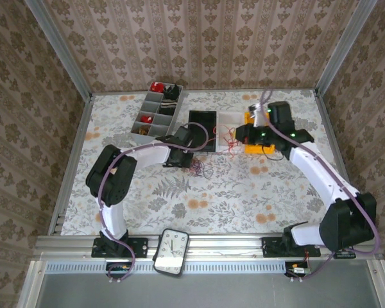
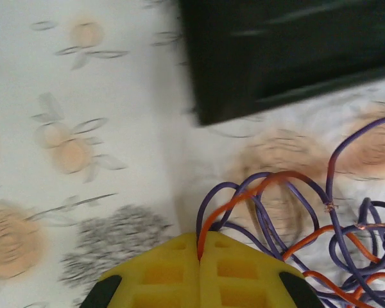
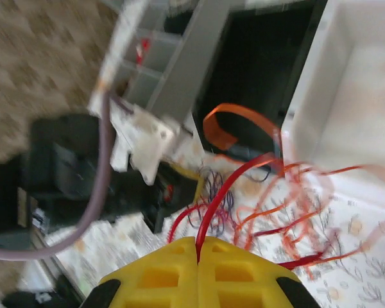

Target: Untangle the cables

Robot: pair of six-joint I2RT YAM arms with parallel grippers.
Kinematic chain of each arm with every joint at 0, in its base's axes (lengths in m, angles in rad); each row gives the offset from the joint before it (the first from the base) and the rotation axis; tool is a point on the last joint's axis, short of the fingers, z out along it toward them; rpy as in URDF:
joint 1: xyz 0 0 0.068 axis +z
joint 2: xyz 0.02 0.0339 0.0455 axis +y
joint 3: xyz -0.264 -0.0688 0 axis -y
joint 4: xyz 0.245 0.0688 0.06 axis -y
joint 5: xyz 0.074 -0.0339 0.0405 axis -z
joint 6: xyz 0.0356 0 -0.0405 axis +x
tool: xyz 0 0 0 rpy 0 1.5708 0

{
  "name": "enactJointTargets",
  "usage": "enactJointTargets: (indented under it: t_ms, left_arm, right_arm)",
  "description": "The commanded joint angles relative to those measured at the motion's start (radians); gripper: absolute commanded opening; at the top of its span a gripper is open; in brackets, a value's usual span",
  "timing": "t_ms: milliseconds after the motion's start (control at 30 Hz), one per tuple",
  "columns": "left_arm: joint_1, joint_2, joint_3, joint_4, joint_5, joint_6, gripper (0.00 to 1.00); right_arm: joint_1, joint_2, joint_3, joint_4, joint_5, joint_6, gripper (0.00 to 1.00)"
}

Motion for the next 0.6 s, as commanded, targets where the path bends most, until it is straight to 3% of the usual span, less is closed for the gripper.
enactJointTargets:
  t_ms: [0, 233, 567]
  left_arm:
    - [0.041, -0.011, -0.040, -0.147, -0.170, -0.102, 0.00]
    - [0.085, -0.035, -0.068, -0.225, -0.244, -0.220, 0.00]
    - [0.112, -0.081, -0.127, -0.244, -0.277, -0.291, 0.00]
  right_arm:
    - [-0.081, -0.048, -0.059, 0.159, -0.173, 0.170, 0.00]
    - [-0.211, -0.115, -0.122, 0.188, -0.153, 0.224, 0.00]
    - [-0.329, -0.226, -0.192, 0.182, 0.100, 0.244, 0.01]
